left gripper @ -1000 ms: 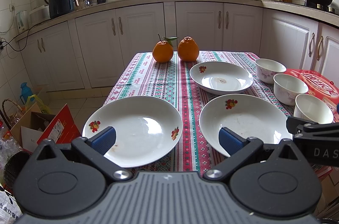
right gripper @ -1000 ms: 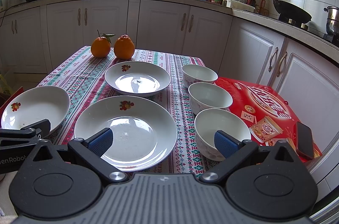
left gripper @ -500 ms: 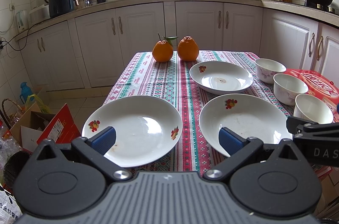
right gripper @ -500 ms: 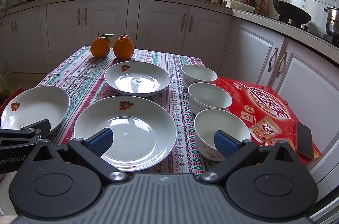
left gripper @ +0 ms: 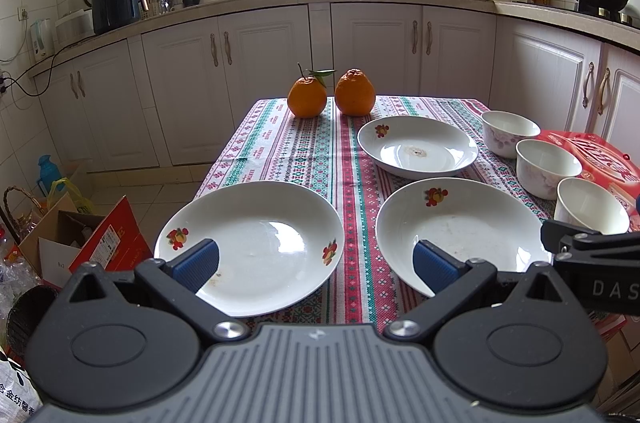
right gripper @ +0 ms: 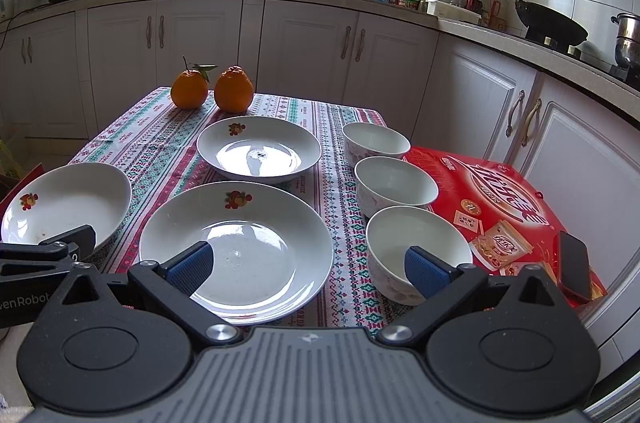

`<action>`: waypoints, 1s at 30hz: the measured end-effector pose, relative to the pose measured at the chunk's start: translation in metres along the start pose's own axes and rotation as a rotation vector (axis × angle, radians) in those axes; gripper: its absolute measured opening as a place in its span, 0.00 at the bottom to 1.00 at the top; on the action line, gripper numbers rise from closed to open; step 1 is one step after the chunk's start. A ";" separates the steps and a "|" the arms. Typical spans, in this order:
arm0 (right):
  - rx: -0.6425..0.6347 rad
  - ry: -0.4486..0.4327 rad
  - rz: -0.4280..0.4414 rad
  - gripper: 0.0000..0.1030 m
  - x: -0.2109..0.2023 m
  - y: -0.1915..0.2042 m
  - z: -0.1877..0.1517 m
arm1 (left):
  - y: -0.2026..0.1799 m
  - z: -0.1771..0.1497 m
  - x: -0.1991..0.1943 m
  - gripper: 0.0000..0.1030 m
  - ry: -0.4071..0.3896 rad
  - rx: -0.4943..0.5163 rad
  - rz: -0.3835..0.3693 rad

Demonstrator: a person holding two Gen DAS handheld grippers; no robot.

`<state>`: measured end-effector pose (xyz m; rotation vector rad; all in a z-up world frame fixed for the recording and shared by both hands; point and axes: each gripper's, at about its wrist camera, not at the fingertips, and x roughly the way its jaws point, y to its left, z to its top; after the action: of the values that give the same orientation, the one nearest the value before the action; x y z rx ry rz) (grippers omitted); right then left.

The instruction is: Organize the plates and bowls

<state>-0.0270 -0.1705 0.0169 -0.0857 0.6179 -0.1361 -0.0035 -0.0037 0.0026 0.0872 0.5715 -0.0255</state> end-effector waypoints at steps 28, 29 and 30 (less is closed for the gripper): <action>-0.113 -0.127 0.404 1.00 0.039 -0.003 0.080 | 0.083 -0.022 0.027 0.99 0.020 0.120 -0.065; -0.115 -0.115 0.431 1.00 0.043 0.001 0.079 | 0.087 -0.028 0.030 0.99 0.039 0.118 -0.088; -0.118 -0.102 0.447 1.00 0.047 0.004 0.079 | 0.093 -0.033 0.034 0.99 0.061 0.109 -0.111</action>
<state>0.0577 -0.1703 0.0535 -0.0658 0.5301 0.3353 0.0115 0.0917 -0.0363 0.1627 0.6355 -0.1630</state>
